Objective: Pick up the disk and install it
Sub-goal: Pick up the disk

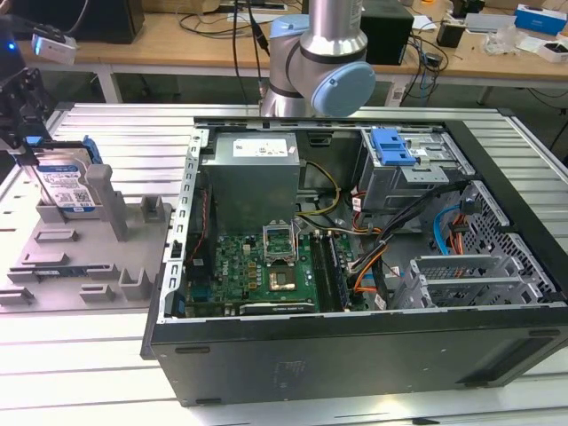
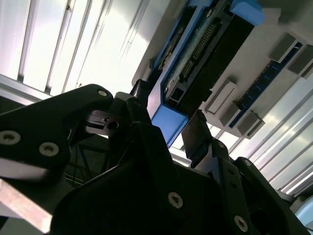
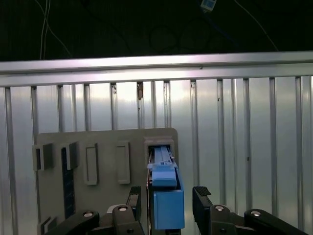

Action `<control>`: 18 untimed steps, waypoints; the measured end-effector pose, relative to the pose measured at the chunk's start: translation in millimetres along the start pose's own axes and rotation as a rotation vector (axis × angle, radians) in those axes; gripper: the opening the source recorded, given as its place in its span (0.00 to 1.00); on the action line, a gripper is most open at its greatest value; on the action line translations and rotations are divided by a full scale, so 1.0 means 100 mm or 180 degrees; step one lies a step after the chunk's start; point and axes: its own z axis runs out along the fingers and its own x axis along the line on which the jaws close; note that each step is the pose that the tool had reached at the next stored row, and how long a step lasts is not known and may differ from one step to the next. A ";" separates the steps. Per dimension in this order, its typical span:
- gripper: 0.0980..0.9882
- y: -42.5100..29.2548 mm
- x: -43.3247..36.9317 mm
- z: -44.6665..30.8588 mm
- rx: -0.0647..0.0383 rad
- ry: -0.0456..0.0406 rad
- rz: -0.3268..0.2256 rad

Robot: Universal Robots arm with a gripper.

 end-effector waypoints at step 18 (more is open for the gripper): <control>0.33 0.003 0.009 0.092 0.0000 0.0000 -0.0014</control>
